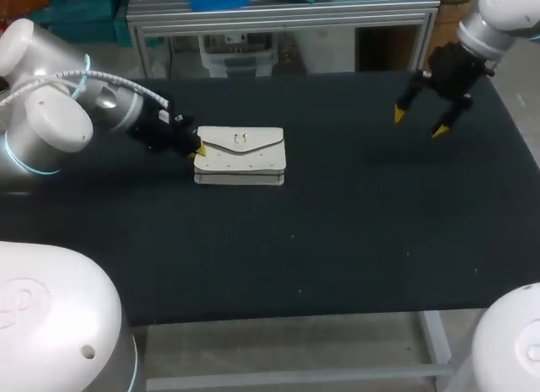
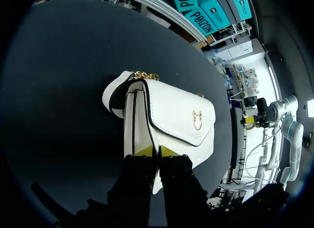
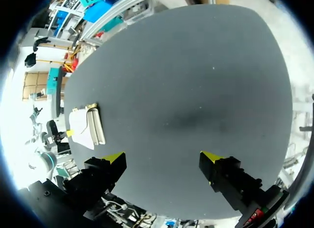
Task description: Pick up the bag, open it, inspect its contents, close it, and place it on the opposite side
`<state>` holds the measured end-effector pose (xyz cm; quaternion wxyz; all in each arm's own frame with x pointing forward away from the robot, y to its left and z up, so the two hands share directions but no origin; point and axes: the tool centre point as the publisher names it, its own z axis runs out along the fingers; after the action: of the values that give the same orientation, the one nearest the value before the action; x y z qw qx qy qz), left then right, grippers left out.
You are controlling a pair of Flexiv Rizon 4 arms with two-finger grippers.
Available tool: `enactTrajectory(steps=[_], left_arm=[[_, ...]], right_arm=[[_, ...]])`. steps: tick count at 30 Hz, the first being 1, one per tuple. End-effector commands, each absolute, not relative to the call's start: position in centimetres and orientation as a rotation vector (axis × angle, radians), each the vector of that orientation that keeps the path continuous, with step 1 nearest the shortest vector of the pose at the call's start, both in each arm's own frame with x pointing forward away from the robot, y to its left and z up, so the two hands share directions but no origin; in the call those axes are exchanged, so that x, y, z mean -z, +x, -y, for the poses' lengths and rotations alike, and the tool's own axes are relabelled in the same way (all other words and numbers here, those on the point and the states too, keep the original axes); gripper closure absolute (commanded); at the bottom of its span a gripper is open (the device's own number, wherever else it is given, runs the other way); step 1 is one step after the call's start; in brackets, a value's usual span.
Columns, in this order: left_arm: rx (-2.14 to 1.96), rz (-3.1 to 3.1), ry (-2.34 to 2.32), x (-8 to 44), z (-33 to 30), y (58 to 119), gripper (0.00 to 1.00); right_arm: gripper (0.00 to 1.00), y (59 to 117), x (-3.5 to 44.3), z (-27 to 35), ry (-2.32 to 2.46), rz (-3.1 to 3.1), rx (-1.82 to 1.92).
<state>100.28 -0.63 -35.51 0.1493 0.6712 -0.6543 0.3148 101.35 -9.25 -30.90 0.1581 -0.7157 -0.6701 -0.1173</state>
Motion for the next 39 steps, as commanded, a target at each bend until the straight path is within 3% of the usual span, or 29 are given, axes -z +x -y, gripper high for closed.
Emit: enactTrajectory(steps=[1, 17, 39], left_arm=[[-0.871, 1.891, 1.912, 35.6, -2.5, 102.7, 1.00], [-0.823, 1.972, 2.028, 35.2, -14.7, 111.6, 1.00], [-0.659, 1.997, 2.250, 34.5, -26.8, 116.1, 1.00]], right_arm=[[0.00, 103.0, 29.9, 11.1, -2.080, 1.896, 0.307], [0.00, 107.1, 28.5, 16.5, -2.180, 1.875, 0.221], [0.00, 111.1, 26.9, 20.1, -2.281, 1.799, 0.018]])
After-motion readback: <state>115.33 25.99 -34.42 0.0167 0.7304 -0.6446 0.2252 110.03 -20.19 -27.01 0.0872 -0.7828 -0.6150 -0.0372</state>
